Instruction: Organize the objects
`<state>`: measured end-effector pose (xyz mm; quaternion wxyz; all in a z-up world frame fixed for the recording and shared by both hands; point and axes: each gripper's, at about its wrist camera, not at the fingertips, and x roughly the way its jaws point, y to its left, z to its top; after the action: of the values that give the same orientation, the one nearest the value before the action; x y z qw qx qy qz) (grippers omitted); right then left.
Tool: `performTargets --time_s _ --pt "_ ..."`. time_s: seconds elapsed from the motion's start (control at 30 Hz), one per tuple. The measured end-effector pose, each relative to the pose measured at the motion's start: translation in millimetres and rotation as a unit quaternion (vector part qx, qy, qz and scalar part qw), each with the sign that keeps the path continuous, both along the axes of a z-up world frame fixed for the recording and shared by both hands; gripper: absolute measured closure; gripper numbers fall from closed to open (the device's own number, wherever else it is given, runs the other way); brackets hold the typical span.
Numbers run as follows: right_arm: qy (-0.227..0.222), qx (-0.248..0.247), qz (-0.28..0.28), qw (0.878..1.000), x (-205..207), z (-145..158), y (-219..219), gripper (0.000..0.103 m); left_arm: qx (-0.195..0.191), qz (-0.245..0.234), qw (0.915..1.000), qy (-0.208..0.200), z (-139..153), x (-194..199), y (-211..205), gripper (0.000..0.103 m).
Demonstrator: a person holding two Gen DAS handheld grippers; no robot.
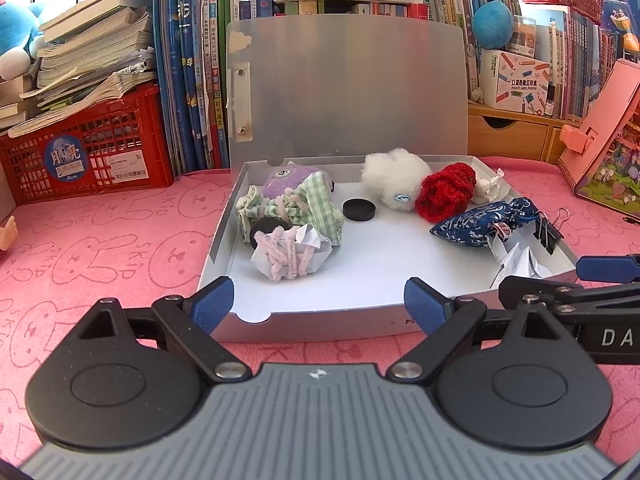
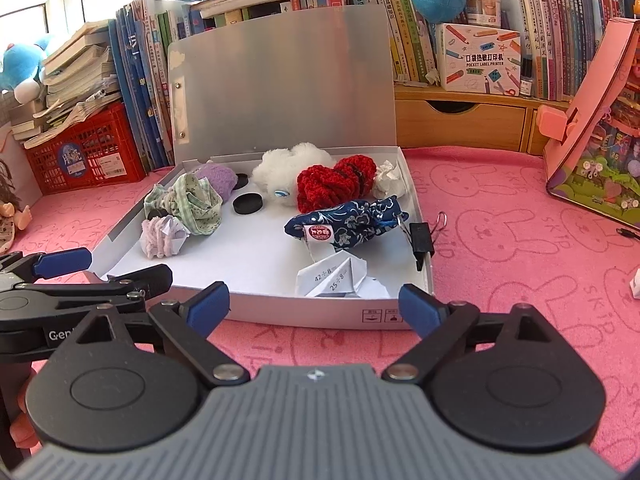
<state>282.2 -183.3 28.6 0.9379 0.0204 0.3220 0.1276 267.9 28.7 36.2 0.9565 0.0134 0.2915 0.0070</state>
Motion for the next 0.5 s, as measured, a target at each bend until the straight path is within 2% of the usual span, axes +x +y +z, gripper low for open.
performTargets --time_s 0.17,0.5 --pt "-0.004 0.007 0.003 1.0 -17 1 -3 0.005 0.006 0.005 1.0 0.0 2 -18 -1 0.005" --pt "-0.004 0.015 0.009 1.0 -54 -3 -7 0.001 -0.012 0.013 0.9998 0.012 -2 -57 1 0.004"
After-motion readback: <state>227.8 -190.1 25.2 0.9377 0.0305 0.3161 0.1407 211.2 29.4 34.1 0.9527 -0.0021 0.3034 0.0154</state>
